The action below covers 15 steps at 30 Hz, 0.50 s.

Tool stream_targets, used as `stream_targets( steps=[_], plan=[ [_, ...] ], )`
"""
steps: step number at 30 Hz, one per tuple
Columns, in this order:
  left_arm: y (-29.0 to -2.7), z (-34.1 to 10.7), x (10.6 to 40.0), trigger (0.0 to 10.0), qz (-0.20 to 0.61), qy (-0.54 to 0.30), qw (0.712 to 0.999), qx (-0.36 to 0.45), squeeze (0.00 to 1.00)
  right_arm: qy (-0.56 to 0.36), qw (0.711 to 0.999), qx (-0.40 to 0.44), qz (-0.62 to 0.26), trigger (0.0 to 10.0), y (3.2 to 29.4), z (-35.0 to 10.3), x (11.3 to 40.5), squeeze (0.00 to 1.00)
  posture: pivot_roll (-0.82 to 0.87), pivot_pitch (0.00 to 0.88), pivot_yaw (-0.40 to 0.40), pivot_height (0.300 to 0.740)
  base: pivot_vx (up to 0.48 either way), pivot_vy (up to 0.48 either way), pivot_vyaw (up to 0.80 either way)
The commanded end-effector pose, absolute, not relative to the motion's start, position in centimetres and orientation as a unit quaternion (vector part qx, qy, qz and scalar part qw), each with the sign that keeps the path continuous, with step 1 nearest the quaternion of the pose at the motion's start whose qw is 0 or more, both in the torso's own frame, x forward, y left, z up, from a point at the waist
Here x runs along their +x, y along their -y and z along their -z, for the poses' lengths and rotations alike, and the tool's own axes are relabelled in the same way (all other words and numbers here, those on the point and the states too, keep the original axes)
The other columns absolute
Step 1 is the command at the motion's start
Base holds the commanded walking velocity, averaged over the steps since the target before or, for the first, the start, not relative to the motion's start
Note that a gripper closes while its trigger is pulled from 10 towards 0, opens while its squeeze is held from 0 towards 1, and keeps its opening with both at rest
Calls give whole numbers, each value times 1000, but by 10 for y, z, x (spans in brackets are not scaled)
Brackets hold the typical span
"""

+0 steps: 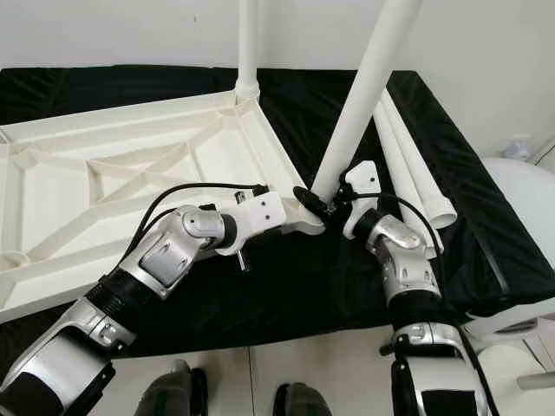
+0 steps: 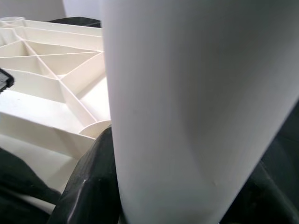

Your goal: Building children table

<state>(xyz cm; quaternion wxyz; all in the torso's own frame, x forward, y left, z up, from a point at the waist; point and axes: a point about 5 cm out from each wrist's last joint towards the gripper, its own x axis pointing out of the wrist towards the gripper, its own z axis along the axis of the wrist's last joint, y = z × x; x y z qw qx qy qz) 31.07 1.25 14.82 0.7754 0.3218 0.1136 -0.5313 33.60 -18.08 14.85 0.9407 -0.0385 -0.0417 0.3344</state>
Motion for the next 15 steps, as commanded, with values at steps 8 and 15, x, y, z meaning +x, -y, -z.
stream_targets(
  steps=[8,15],
  plan=[
    [-2,-155,304,10000,550,-86,766,323,0,45,967,-11,-249,10000,167,-149,335,0,-34,72,-31,740,0,0,0],
    [-2,-155,303,10000,550,-87,766,321,0,71,978,26,-195,10000,141,-158,329,0,-34,77,-35,740,0,0,0]
  ],
)
